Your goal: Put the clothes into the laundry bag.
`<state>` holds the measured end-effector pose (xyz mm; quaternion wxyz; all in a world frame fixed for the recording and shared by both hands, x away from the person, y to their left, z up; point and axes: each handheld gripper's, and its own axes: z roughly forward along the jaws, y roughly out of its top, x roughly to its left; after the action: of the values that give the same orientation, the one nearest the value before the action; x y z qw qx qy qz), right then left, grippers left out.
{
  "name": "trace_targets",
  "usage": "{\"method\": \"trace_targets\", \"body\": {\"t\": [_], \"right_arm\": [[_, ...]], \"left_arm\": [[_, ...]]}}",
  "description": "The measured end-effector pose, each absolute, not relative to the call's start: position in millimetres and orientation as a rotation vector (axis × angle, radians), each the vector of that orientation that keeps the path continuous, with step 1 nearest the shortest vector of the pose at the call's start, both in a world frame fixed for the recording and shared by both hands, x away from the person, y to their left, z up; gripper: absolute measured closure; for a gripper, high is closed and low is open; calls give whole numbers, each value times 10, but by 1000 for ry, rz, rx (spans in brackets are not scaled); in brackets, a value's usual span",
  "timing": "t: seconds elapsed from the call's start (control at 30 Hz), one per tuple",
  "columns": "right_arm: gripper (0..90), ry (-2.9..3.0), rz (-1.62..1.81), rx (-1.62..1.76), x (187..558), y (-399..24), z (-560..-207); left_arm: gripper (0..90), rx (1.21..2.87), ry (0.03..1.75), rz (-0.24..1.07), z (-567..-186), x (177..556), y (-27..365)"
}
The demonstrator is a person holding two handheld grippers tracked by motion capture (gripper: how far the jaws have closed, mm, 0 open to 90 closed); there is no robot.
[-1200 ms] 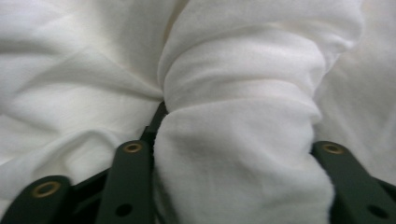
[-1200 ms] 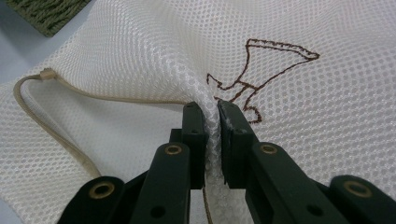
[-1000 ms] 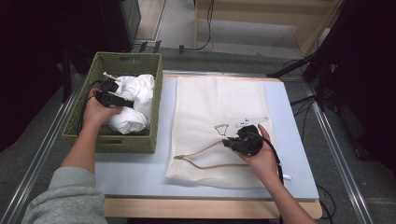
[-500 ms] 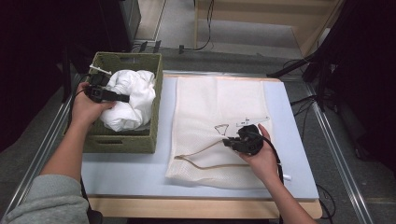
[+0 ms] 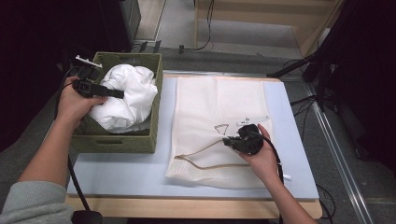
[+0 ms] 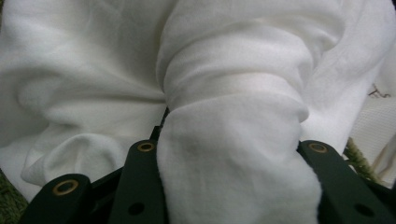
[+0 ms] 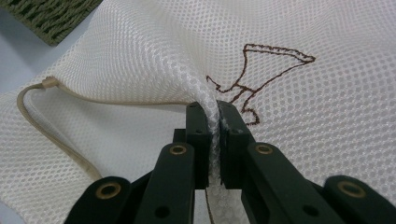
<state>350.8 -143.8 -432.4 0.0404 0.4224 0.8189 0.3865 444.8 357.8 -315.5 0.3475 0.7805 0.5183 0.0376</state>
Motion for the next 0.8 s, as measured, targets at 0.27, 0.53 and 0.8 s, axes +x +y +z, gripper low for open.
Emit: {"method": "trace_targets", "body": {"t": [0.27,0.53,0.8], "right_arm": [[856,2511,1192,1303,3520,-1442,-4302],[857,2511,1196,1311,3531,-1445,-4283],[860,2515,1201,1302,3547,-1436,-4282]], "left_arm": [[604,2038,1292,126,-2919,4347,3578],[602,2066,1236,111,-2655,4278,3524],[602,2097,1162,103,-2434,4186,3453]]}}
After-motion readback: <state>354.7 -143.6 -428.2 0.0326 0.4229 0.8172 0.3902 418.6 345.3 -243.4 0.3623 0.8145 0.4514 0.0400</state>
